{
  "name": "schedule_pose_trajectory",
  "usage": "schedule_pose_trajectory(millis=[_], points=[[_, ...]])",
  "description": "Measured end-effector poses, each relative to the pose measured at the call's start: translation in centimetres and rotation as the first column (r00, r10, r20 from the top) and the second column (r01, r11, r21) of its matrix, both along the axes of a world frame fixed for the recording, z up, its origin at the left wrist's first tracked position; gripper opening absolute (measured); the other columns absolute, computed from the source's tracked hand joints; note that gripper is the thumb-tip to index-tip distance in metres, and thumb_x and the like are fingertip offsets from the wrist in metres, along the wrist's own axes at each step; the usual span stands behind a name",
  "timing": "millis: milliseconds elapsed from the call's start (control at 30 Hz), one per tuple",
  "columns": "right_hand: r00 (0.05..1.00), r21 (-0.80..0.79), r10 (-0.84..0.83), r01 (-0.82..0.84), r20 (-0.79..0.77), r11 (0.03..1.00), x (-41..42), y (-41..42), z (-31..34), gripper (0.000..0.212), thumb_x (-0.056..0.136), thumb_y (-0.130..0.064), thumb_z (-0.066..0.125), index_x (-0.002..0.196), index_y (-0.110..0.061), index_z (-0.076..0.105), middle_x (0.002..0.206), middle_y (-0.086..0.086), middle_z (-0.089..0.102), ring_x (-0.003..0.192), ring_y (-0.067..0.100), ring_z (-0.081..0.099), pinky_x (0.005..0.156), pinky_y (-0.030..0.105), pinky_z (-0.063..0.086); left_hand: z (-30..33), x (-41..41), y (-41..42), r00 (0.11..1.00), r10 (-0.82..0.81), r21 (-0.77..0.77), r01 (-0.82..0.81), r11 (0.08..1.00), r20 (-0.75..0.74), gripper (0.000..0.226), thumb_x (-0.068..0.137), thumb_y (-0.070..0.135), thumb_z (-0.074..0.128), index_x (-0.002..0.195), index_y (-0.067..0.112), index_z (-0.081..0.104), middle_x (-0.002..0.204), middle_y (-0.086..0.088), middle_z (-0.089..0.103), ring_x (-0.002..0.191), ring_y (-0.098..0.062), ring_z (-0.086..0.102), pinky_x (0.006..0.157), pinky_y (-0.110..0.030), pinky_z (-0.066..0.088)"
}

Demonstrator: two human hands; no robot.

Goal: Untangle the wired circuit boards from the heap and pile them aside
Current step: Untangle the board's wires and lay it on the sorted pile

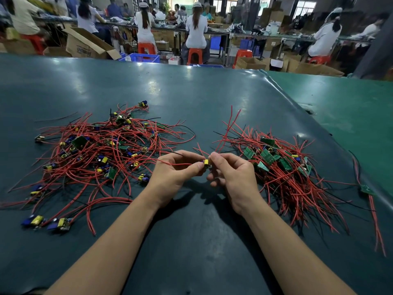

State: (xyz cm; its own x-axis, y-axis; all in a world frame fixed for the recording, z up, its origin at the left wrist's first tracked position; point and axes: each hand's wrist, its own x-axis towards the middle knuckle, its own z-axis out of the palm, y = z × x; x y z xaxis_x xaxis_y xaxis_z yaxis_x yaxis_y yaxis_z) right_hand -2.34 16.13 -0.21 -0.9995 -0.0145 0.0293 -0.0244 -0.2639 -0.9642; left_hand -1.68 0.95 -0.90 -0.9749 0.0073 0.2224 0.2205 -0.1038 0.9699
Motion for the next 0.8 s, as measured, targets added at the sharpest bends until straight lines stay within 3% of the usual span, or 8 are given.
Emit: schedule_pose_trajectory(millis=[167, 300, 367, 467, 600, 800], points=[[0.999, 0.034, -0.021, 0.022, -0.027, 0.999, 0.04, 0.1, 0.02, 0.007, 0.091, -0.008, 0.066, 0.087, -0.01, 0.071, 0.064, -0.002, 0.066, 0.045, 0.012, 0.058, 0.039, 0.02, 0.045, 0.07, 0.13, -0.11, 1.0, 0.008, -0.055, -0.008, 0.998, -0.004, 0.013, 0.079, -0.002, 0.075, 0.086, 0.008, 0.073, 0.08, -0.001, 0.075, 0.075, -0.01, 0.069, 0.071, -0.017, 0.052], [1.0, -0.019, 0.011, -0.011, 0.027, 1.0, -0.06, 0.38, 0.24, 0.006, 0.083, -0.018, 0.073, 0.083, -0.014, 0.076, 0.072, 0.001, 0.069, 0.05, 0.009, 0.056, 0.04, 0.019, 0.041, 0.19, 0.03, -0.12, 0.999, 0.038, -0.026, -0.038, 0.999, 0.001, 0.013, 0.078, -0.003, 0.075, 0.087, 0.006, 0.073, 0.079, -0.001, 0.075, 0.075, -0.01, 0.069, 0.072, -0.017, 0.052], [0.997, -0.094, 0.06, -0.054, 0.058, 0.994, -0.09, 0.43, 0.37, 0.014, 0.079, -0.027, 0.072, 0.08, -0.014, 0.078, 0.071, -0.001, 0.067, 0.05, 0.007, 0.051, 0.04, 0.019, 0.04, 0.24, 0.06, -0.09, 0.999, 0.051, -0.056, -0.052, 0.997, -0.018, 0.013, 0.077, -0.002, 0.077, 0.087, 0.006, 0.073, 0.079, 0.001, 0.075, 0.073, -0.007, 0.067, 0.069, -0.015, 0.051], [0.989, -0.145, 0.094, -0.077, 0.113, 0.986, -0.26, 0.59, 0.54, 0.029, 0.09, -0.032, 0.064, 0.073, -0.013, 0.077, 0.064, -0.002, 0.062, 0.047, 0.006, 0.048, 0.04, 0.018, 0.039, 0.23, 0.27, -0.11, 0.998, 0.042, -0.074, -0.045, 0.996, -0.035, 0.015, 0.077, -0.005, 0.076, 0.085, 0.008, 0.074, 0.077, 0.002, 0.075, 0.071, -0.004, 0.066, 0.066, -0.014, 0.049], [0.988, -0.101, 0.047, -0.032, 0.149, 0.994, -0.47, 0.65, 0.47, 0.035, 0.092, -0.03, 0.065, 0.063, -0.013, 0.075, 0.056, -0.001, 0.057, 0.042, 0.005, 0.043, 0.038, 0.016, 0.036, 0.21, 0.34, -0.05, 1.0, 0.009, -0.108, -0.012, 0.994, -0.029, 0.018, 0.078, -0.008, 0.074, 0.083, 0.009, 0.074, 0.075, 0.002, 0.074, 0.07, -0.004, 0.066, 0.065, -0.013, 0.049], [0.989, -0.177, -0.129, 0.14, 0.068, 0.974, -0.61, 0.89, 0.48, 0.023, 0.091, -0.022, 0.068, 0.071, -0.014, 0.076, 0.073, -0.003, 0.068, 0.046, 0.006, 0.045, 0.037, 0.017, 0.034, 0.21, -0.08, -0.13, 0.999, 0.054, -0.065, -0.053, 0.996, 0.003, 0.017, 0.076, -0.008, 0.074, 0.082, 0.008, 0.072, 0.071, 0.003, 0.072, 0.066, -0.005, 0.064, 0.063, -0.014, 0.048]])
